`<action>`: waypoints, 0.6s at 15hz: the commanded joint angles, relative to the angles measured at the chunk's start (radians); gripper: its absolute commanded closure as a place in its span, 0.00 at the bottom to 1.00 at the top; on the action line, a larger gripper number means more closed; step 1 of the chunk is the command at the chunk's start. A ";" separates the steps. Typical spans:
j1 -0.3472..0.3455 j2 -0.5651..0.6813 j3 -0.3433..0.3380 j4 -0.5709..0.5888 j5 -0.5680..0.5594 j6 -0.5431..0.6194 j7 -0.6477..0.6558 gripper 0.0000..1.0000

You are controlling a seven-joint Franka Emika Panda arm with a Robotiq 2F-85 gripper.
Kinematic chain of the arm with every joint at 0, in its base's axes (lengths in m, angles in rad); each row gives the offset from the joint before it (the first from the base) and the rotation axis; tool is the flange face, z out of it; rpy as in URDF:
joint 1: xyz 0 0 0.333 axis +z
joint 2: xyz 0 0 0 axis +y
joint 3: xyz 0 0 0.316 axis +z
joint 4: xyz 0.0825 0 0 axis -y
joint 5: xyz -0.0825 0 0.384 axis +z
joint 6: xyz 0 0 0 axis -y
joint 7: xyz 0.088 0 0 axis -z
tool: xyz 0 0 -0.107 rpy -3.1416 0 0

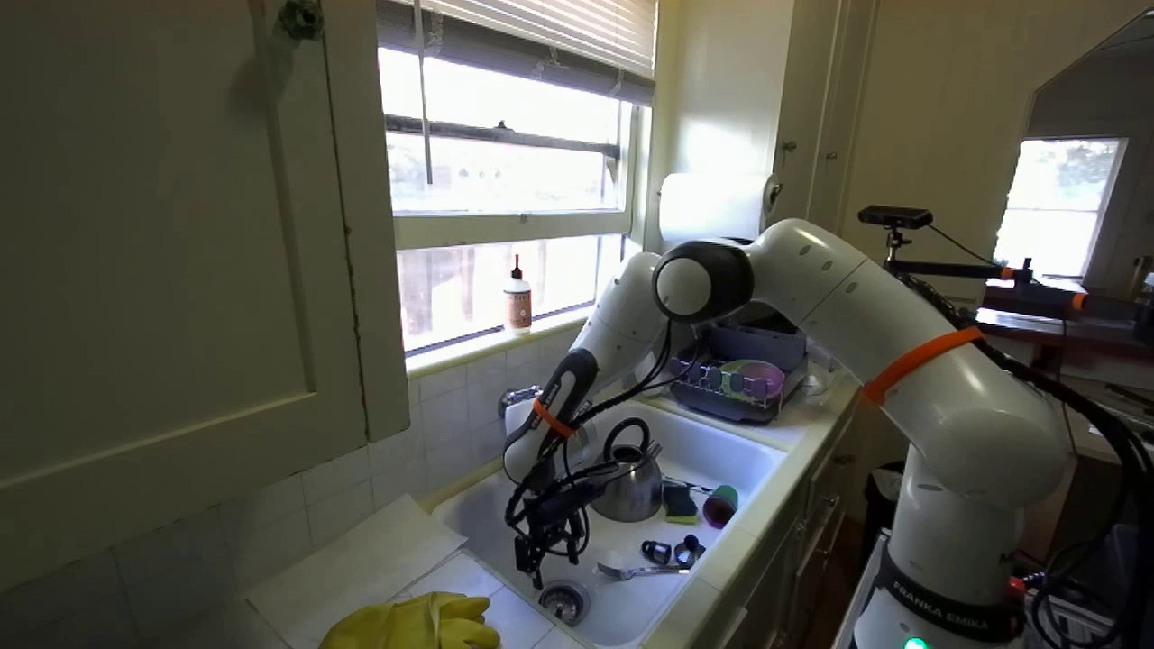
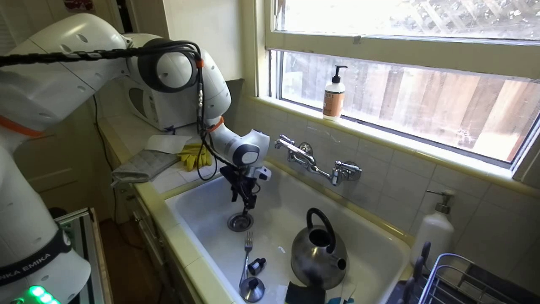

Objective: Put the stopper into the sink drain

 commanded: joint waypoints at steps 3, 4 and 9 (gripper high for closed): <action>-0.029 -0.120 0.015 -0.164 0.042 0.059 -0.023 0.00; -0.030 -0.134 0.017 -0.182 0.044 0.065 -0.025 0.00; -0.026 -0.203 0.020 -0.275 0.041 0.124 -0.039 0.00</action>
